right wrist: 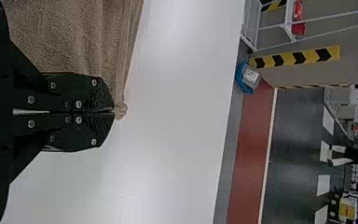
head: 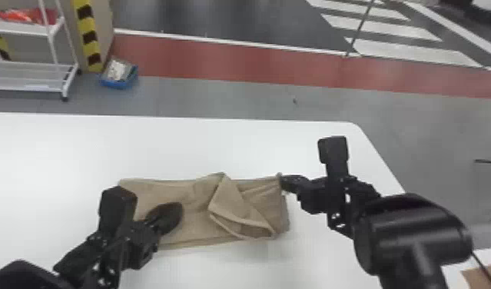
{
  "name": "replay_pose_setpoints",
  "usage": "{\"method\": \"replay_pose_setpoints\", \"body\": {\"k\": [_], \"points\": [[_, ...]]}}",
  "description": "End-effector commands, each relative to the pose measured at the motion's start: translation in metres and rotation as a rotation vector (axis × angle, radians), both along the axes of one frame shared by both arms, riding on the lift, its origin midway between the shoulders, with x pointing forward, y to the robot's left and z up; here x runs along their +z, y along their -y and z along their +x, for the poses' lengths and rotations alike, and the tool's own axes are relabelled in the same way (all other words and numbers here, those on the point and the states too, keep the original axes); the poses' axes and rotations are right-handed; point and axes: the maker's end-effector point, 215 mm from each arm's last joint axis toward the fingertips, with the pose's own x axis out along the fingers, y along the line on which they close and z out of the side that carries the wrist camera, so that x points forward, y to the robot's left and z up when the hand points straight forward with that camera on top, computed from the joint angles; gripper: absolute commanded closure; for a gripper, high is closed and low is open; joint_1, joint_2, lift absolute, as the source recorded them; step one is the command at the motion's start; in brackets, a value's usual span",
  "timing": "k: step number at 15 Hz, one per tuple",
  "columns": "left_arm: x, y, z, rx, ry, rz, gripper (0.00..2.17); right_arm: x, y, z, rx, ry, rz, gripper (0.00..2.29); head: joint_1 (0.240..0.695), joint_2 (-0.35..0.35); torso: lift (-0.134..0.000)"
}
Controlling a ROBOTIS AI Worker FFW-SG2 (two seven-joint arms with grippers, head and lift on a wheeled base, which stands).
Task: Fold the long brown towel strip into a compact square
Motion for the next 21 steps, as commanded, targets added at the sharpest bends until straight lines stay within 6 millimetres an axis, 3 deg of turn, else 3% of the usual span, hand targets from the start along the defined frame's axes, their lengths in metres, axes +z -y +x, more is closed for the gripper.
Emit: {"method": "replay_pose_setpoints", "body": {"k": [1, 2, 3, 4, 5, 7, 9, 11, 13, 15, 16, 18, 19, 21], "points": [[0.0, 0.003, -0.002, -0.005, -0.002, -0.002, 1.07, -0.005, -0.005, 0.011, 0.019, 0.035, 0.006, 1.31, 0.695, -0.25, -0.124], [-0.001, 0.004, -0.003, -0.006, -0.002, -0.002, 1.07, -0.009, -0.007, 0.012, 0.022, 0.033, 0.01, 1.22, 0.695, -0.25, -0.124], [-0.001, 0.004, -0.003, -0.006, -0.005, -0.003, 1.07, -0.01, -0.008, 0.011, 0.024, 0.043, 0.011, 0.83, 0.695, -0.249, -0.124], [-0.001, 0.004, -0.003, -0.006, -0.004, -0.002, 1.07, -0.008, -0.003, 0.009, 0.016, 0.058, 0.006, 0.24, 0.695, -0.248, -0.124], [-0.001, 0.003, -0.003, -0.005, -0.004, -0.002, 1.07, -0.003, 0.001, 0.006, 0.008, 0.07, 0.014, 0.0, 0.695, -0.247, -0.124], [-0.002, 0.003, -0.004, -0.007, -0.005, -0.001, 1.07, 0.021, 0.001, -0.005, 0.01, 0.115, 0.028, 0.01, 0.695, -0.252, -0.124], [-0.002, 0.004, -0.005, -0.007, -0.007, -0.003, 1.07, 0.044, -0.018, -0.018, 0.046, 0.152, 0.046, 0.05, 0.695, -0.256, -0.124], [-0.003, 0.006, -0.006, -0.011, -0.007, -0.002, 1.07, 0.063, -0.052, -0.035, 0.102, 0.154, 0.121, 0.13, 0.695, -0.245, -0.124], [-0.002, 0.008, -0.006, -0.014, -0.005, -0.001, 1.07, 0.072, -0.104, -0.058, 0.189, 0.126, 0.15, 0.3, 0.695, -0.22, -0.124], [-0.002, 0.008, -0.006, -0.014, -0.004, -0.001, 1.07, 0.063, -0.146, -0.083, 0.267, 0.073, 0.163, 0.67, 0.695, -0.185, -0.124], [-0.002, 0.008, -0.006, -0.014, -0.004, -0.001, 1.07, 0.055, -0.163, -0.095, 0.301, 0.047, 0.155, 1.01, 0.695, -0.162, -0.124], [-0.001, 0.006, -0.005, -0.013, -0.003, -0.001, 1.07, 0.043, -0.184, -0.114, 0.341, 0.015, 0.157, 1.53, 0.695, -0.103, -0.124], [-0.002, 0.006, -0.004, -0.011, -0.005, -0.002, 1.07, 0.037, -0.192, -0.122, 0.358, 0.002, 0.16, 1.65, 0.695, -0.088, -0.124], [-0.001, 0.006, -0.004, -0.014, -0.003, -0.001, 1.07, 0.032, -0.205, -0.129, 0.385, -0.003, 0.159, 1.66, 0.695, -0.066, -0.124]]}}
